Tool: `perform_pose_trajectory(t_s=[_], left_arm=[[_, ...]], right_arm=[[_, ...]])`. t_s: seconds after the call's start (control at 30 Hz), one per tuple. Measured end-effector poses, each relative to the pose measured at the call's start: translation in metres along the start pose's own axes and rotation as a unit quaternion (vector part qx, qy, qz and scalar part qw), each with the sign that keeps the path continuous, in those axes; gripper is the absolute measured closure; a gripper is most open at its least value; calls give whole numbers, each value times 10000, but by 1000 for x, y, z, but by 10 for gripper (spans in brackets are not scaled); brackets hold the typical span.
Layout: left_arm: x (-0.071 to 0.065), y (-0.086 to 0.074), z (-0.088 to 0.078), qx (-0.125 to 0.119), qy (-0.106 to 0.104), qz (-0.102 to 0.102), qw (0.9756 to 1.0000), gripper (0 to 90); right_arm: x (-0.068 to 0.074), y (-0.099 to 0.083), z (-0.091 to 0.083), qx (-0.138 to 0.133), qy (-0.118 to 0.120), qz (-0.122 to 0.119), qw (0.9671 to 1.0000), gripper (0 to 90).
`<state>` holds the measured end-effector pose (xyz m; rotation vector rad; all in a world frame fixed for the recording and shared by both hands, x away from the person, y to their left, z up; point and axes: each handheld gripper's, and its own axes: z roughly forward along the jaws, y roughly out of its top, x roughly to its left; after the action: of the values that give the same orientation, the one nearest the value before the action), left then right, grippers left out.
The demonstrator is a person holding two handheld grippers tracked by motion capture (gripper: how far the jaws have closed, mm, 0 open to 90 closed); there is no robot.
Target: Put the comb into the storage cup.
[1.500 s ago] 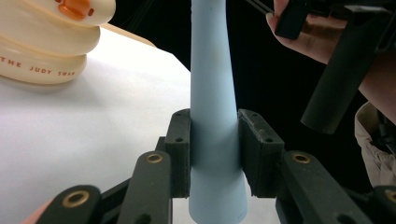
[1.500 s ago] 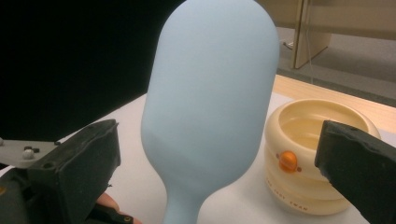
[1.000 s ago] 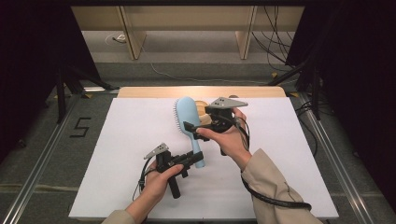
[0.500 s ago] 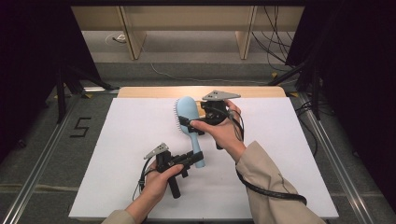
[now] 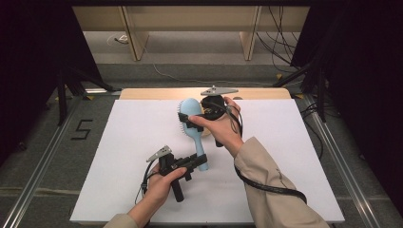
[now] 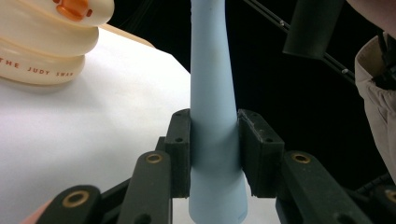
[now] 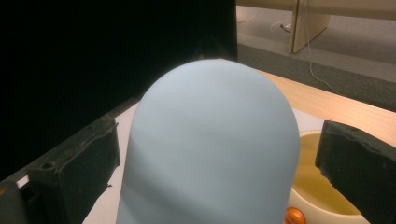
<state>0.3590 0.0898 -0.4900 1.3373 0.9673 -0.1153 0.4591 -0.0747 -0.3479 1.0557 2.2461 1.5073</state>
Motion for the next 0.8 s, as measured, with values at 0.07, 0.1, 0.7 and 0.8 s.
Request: perform_pose_trajectory(t_s=[0.07, 0.1, 0.7, 0.8], left_arm=[[0, 0, 0, 11, -5, 10, 10000, 662], [0, 0, 0, 7, -3, 9, 10000, 661], [0, 0, 0, 3, -8, 17, 10000, 662], [0, 1, 0, -2, -6, 13, 10000, 662]], right_arm=[[0, 2, 3, 13, -7, 8, 10000, 9], [0, 3, 4, 39, -17, 17, 10000, 9], [0, 7, 15, 213, -68, 114, 9997, 26], [0, 7, 17, 237, -70, 127, 9996, 31]])
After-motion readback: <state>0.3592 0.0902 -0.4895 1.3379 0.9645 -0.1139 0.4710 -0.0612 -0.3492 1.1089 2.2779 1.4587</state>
